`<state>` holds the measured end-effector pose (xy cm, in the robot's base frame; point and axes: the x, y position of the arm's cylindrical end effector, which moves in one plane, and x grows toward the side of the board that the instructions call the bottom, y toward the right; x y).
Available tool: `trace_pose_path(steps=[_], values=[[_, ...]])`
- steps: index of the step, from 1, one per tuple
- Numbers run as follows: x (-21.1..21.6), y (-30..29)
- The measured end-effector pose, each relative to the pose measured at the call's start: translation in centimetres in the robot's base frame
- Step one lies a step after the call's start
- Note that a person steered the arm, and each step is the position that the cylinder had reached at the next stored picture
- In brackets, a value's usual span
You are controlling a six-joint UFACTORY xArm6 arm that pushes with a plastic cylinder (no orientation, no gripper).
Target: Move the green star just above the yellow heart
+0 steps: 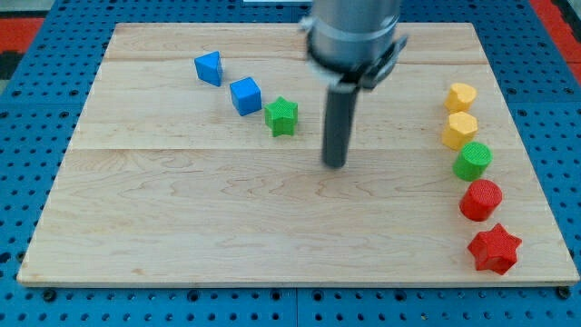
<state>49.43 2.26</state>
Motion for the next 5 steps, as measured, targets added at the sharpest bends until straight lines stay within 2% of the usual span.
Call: trace_pose_path(steps=[1, 4, 5], values=[[-3.8, -8.6], [-18.9, 3.3], [-21.4, -0.9]])
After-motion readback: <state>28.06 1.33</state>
